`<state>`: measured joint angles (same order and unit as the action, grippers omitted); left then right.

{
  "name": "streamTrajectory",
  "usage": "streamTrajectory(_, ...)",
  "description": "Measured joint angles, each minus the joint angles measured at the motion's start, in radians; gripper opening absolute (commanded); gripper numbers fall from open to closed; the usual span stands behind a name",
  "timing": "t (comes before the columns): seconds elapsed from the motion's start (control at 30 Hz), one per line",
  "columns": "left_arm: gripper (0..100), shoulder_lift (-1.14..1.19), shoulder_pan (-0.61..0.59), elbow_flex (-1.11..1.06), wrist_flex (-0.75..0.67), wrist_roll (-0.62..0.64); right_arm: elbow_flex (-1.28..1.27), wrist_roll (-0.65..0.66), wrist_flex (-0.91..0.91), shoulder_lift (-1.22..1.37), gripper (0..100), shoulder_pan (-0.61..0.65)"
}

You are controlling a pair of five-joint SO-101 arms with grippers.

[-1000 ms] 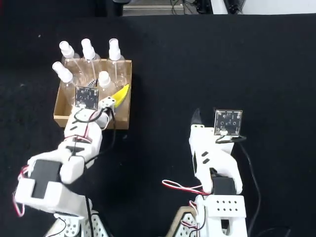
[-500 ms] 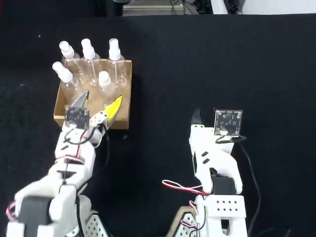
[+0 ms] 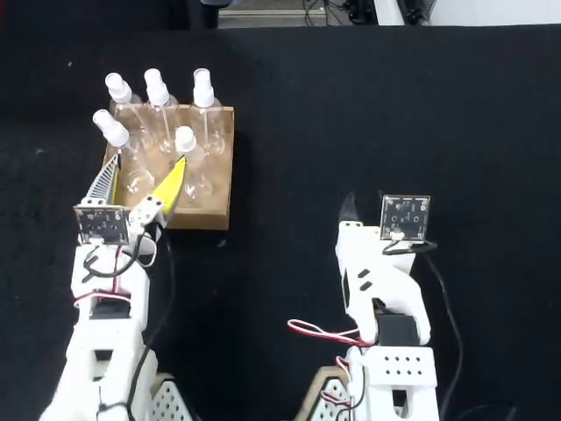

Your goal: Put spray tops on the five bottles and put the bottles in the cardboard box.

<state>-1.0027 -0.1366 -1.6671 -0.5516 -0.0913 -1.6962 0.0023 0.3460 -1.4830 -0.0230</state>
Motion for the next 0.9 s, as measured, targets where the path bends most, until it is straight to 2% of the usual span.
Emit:
streamTrajectory(0.07, 27, -0.118, -0.002, -0.006, 0.143, 0.0, 0.0, 0.0, 0.0, 0.0, 13.8, 0.0)
streamTrajectory(0.23, 4, -0.48, 0.0, -0.025, 0.566, 0.0, 0.0, 0.0, 0.0, 0.0, 13.7, 0.0)
streamTrajectory(0.3, 4, -0.646, 0.0, -0.025, 0.764, 0.0, 0.0, 0.0, 0.0, 0.0, 12.5, 0.0)
streamTrajectory(0.4, 7, -0.778, 0.0, -0.021, 1.016, 0.0, 0.0, 0.0, 0.0, 0.0, 1.7, 0.0)
streamTrajectory(0.53, 3, -0.753, -0.018, -0.023, 1.097, 0.0, 0.0, 0.0, 0.0, 0.0, 1.1, 0.0)
streamTrajectory(0.67, 3, -0.755, -0.055, -0.023, 1.192, 0.0, 0.0, 0.0, 0.0, 0.0, 1.1, 0.0)
streamTrajectory(0.9, 3, -0.806, -0.112, -0.023, 1.57, 0.003, 0.0, 0.0, 0.04, 0.0, 1.5, 0.11)
